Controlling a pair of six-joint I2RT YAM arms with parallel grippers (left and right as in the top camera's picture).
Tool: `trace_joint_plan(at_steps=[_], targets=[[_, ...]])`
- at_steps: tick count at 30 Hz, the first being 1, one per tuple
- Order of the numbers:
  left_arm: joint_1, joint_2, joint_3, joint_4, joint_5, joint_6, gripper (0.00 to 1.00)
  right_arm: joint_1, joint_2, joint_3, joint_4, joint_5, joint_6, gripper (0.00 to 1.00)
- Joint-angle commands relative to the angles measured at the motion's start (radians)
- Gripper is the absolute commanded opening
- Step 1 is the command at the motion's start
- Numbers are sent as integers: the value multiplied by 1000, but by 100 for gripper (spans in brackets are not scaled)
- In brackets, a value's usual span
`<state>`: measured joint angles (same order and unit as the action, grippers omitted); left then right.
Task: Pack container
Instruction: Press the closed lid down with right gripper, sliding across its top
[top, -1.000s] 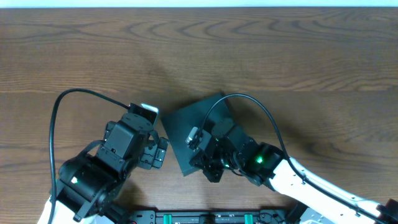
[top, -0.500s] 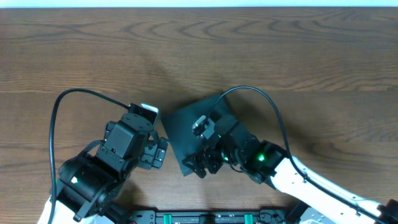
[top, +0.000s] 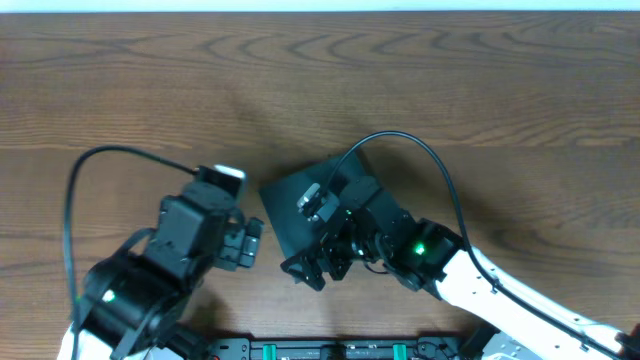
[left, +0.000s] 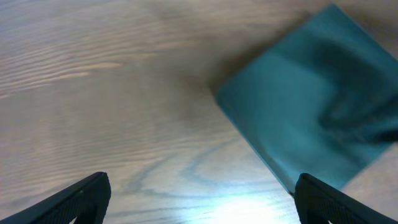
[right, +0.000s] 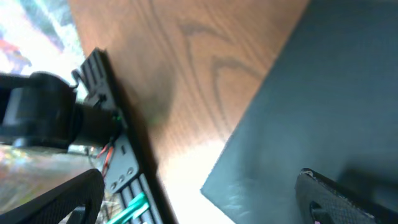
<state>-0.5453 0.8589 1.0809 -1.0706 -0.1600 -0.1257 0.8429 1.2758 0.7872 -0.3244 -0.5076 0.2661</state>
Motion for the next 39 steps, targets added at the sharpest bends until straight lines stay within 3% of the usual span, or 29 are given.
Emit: trace_joint_plan(at_steps=[1, 6, 8, 9, 10, 11, 19, 22, 24, 30, 39], targets=[[82, -58, 1, -3, -3, 14, 95, 40, -8, 35, -18, -16, -12, 99], [212, -119, 1, -3, -3, 14, 95, 61, -8, 36, 1, -97, 18, 97], [280, -155, 0, -3, -3, 14, 95, 60, -8, 36, 43, -198, 17, 70], [301, -164, -3, -3, -3, 14, 95, 60, -8, 36, 53, -214, 18, 38], [323, -174, -11, -3, -3, 14, 95, 61, -8, 36, 55, -211, 17, 16], [343, -183, -20, -3, -3, 14, 95, 61, -5, 35, 55, -201, 18, 1], [418, -228, -190, -6, -3, 14, 95, 135, 95, 42, 62, -147, 112, 2], [420, -229, -252, -13, -3, 14, 95, 172, 151, 101, -16, -65, 111, 1], [420, -225, -263, -30, -3, 14, 95, 187, 186, 129, -69, 71, 97, 1], [420, -225, -263, -33, -3, 14, 95, 192, 269, 151, -53, 81, 12, 2], [420, -225, -263, -33, -3, 14, 95, 175, 314, 160, -23, 287, -10, 2]])
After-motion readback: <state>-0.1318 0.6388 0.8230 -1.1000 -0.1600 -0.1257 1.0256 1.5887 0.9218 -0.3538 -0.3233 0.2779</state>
